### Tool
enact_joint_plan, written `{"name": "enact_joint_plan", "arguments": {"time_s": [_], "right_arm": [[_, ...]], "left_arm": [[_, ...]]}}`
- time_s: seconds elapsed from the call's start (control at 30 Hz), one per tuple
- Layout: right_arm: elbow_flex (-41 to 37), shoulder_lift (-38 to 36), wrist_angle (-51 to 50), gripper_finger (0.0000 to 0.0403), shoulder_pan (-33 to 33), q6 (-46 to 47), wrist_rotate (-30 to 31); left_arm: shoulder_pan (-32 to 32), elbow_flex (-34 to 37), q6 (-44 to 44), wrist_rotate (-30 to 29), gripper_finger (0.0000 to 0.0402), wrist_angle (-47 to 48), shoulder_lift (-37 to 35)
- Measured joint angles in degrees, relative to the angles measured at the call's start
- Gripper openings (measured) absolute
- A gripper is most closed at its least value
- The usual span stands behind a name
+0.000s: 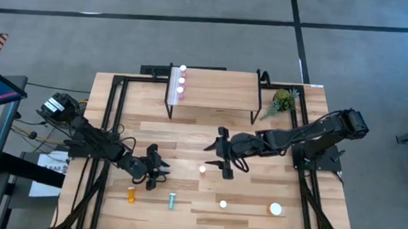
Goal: Pick and place medicine bottles onto shelf by color
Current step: Put the top green pill bottle on the shelf
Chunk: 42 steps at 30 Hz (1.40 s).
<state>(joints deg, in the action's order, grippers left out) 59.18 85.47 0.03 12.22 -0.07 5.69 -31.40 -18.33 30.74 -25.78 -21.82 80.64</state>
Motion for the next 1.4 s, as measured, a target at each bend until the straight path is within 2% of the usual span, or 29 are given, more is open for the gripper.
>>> {"name": "enact_joint_plan", "arguments": {"time_s": [0.43, 0.53, 0.67, 0.9, 1.0, 1.13, 1.27, 1.4], "right_arm": [[0.0, 0.0, 0.5, 0.0240, 0.2, 0.0, 0.0], [0.0, 0.0, 1.0, 0.0240, 0.2, 0.0, 0.0], [0.0, 0.0, 0.8, 0.0240, 0.1, 0.0, 0.0], [0.0, 0.0, 0.8, 0.0240, 0.1, -0.4, 0.0], [0.0, 0.0, 0.8, 0.0240, 0.1, -0.4, 0.0], [0.0, 0.0, 0.8, 0.0240, 0.1, -0.4, -0.1], [0.0, 0.0, 0.8, 0.0240, 0.2, -0.4, -0.1], [0.0, 0.0, 0.7, 0.0240, 0.2, -0.4, 0.0]], "left_arm": [[-0.3, 0.0, -1.1, 1.0, 0.0122, -1.5, 0.0], [-0.3, 0.0, -2.3, 3.2, 0.0122, -1.2, -1.1], [-0.4, 0.0, -1.3, 6.2, 0.0122, 5.5, -6.4], [-2.9, 0.0, 2.4, 8.7, 0.0127, 22.2, -20.8], [-5.4, 0.0, 6.7, 8.3, 0.0145, 29.8, -24.7], [-9.9, 0.0, 12.2, 3.7, 0.0187, 38.6, -25.4], [-13.3, 0.0, 13.5, 0.2, 0.0232, 38.5, -23.0], [-15.2, 0.0, 13.7, -0.4, 0.0256, 36.0, -19.2]]}}
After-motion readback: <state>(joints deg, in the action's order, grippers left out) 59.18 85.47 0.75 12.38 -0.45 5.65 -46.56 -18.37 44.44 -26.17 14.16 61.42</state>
